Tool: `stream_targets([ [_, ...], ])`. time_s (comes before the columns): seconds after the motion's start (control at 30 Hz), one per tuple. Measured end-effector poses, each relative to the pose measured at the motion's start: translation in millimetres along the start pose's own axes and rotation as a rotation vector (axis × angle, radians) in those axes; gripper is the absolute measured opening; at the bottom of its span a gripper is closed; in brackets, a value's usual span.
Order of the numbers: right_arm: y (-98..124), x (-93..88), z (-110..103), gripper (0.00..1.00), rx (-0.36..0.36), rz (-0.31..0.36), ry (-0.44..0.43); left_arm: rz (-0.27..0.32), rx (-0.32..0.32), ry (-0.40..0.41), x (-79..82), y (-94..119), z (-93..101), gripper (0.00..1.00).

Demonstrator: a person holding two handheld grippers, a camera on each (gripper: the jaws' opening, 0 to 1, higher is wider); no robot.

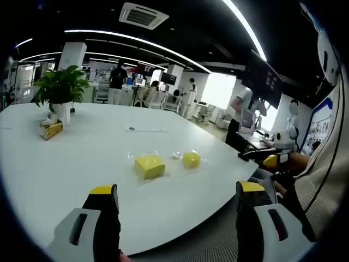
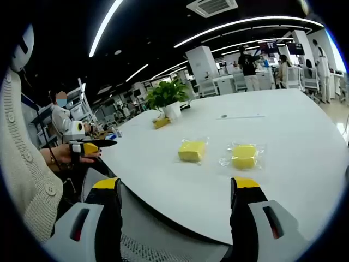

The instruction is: Compare the silicone blocks by pressing each to a similar depth, holding the contact briefly, and releasing to observe deformation and rebound differences across the visible hardness samples.

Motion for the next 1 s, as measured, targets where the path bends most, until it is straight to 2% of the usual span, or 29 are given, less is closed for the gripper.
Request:
stream_targets([
  [1.0,1.1,1.4,-5.2,0.76,0.001,-0.007,0.007,-0.008,-0.010,-0.002,-1.8,-0.1,2.3,0.88],
])
Point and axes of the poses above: the point that each gripper's makers call its tool centre point, and the gripper's own axes: y roughly backward along the fingers, z roughly to its right, x roughly out of its top, the point moved 9 cm from there along y, roughly backward along the fingers, and after that the axes turned 2 degrees about x, right-handed, at the moved point
